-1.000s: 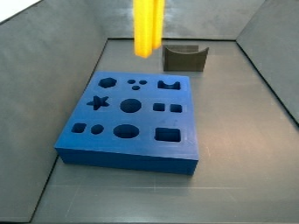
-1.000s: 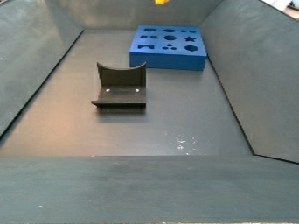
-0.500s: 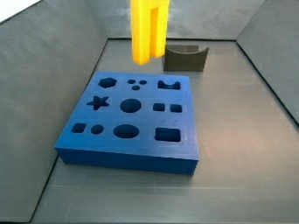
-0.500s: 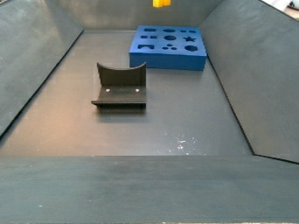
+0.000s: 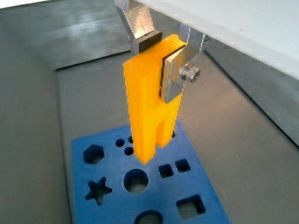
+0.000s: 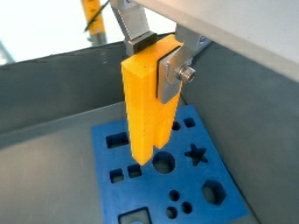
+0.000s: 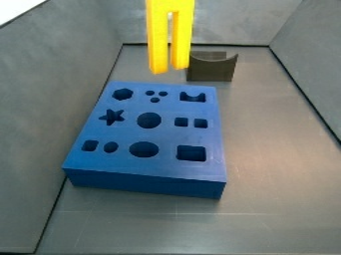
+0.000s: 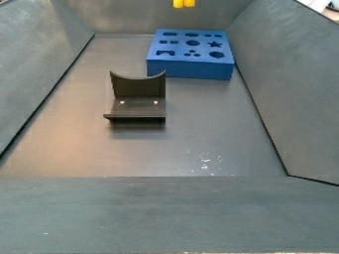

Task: Pick up the double-square object. Move up. Move to above the board. Insert the double-square object.
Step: Insert the double-square object.

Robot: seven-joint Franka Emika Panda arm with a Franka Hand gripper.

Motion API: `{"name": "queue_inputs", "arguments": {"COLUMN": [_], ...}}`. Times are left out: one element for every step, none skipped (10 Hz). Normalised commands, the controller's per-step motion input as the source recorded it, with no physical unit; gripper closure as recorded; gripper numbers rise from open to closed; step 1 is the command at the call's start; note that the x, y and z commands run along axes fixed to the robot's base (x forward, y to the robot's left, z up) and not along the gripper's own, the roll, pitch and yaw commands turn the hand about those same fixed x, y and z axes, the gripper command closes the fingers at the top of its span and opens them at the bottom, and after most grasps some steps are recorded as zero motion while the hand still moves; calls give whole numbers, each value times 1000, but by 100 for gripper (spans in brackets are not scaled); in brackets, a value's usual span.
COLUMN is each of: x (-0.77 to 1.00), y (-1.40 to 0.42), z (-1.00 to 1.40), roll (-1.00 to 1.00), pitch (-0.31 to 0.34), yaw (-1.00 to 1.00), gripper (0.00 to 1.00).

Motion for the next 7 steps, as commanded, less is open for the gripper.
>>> {"name": "queue_inputs", "arguments": {"x": [6, 0, 0, 0, 0, 0, 0], "y": [-66, -63, -63, -54, -40, 0, 0], "z": [-3, 0, -6, -3, -17, 0, -37], "roll": [0, 0, 0, 0, 0, 0, 0], "pitch": [-7, -4, -1, 0, 0, 0, 0], "yaw": [-991, -1000, -1000, -1000, -1000, -377, 0], "gripper": [100, 100, 100, 100, 100, 100, 100]}}
